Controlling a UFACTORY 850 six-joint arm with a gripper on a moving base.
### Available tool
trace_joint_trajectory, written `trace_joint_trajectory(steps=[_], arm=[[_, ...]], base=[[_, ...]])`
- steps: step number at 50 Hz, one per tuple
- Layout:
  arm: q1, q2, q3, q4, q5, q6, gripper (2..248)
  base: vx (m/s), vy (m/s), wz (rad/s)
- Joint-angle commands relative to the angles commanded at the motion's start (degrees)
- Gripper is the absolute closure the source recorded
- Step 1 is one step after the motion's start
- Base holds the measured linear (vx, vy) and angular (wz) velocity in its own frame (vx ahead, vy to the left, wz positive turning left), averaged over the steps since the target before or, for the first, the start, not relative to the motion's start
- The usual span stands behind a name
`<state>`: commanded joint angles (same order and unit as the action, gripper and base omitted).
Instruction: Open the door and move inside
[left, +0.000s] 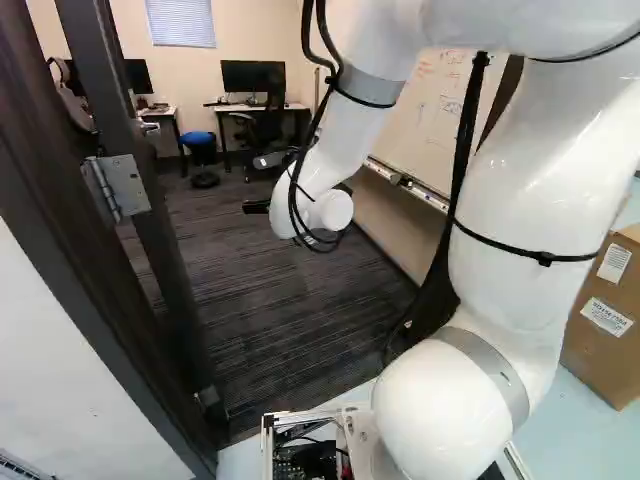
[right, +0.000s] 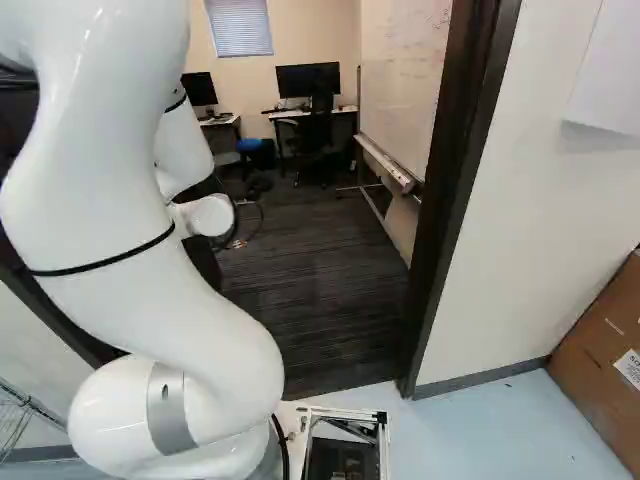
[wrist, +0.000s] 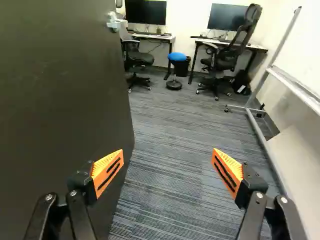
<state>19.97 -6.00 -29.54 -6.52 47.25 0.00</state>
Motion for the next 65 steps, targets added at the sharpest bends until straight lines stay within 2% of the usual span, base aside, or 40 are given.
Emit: trace_joint_trajectory(steps=[22,39,52,65], arm=[[-8.1,8.9,9.9,2.6,1.1,0.0,3],[-13.3,14.7,16.3,4.3,1.8,0.0,3],[-16.3,17.9,20.0,5.3,2.2,0.0,3],[-18.4,20.3,22.6,6.0,2.5,0.0,3]], base=[[0.0,0.0,0.0],[0.0,0.0,0.0],[0.0,0.0,0.0],[0.0,0.0,0.0]])
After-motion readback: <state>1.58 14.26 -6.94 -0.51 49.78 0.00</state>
